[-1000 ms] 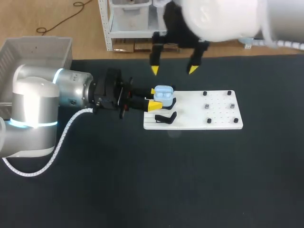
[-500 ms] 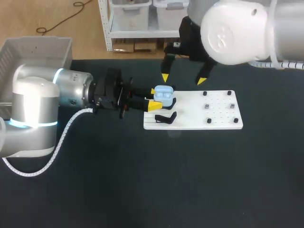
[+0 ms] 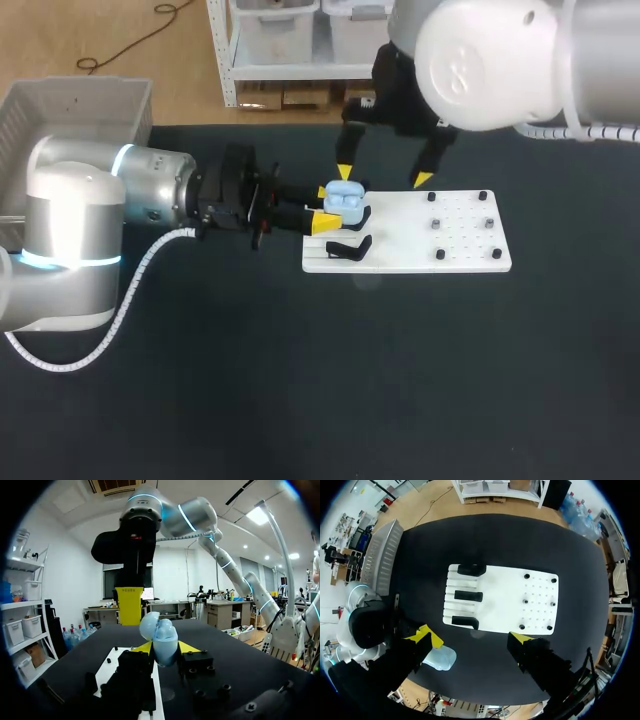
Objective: Pick up each earbud case from the left stands, insert the matching earbuds, close the lid, and place the case in the box.
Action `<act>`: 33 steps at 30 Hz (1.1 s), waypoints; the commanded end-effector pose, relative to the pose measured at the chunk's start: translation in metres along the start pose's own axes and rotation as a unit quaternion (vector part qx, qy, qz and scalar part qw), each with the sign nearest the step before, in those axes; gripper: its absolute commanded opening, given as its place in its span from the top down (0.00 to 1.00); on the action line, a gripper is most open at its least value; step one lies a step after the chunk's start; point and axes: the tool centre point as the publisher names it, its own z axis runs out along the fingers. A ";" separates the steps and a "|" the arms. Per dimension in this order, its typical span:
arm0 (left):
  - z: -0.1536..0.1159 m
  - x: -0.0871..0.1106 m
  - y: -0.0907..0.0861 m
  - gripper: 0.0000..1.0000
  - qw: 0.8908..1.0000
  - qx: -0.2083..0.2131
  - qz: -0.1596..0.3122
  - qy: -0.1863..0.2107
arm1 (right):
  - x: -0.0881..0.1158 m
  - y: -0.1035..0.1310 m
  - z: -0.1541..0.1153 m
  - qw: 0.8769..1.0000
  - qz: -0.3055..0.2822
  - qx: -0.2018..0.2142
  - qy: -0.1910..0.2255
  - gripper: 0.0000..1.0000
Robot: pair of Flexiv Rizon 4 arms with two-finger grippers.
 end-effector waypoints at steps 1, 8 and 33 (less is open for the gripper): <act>0.000 0.000 0.000 1.00 1.000 0.000 0.000 0.000 | 0.005 -0.001 -0.001 1.000 0.001 -0.002 0.003 0.00; 0.000 0.000 0.000 1.00 1.000 0.000 0.000 0.000 | 0.008 -0.002 -0.002 1.000 0.002 -0.003 0.006 0.00; -0.012 -0.019 0.000 1.00 0.999 -0.031 -0.004 0.007 | 0.024 -0.023 -0.066 0.990 -0.030 -0.044 -0.127 0.00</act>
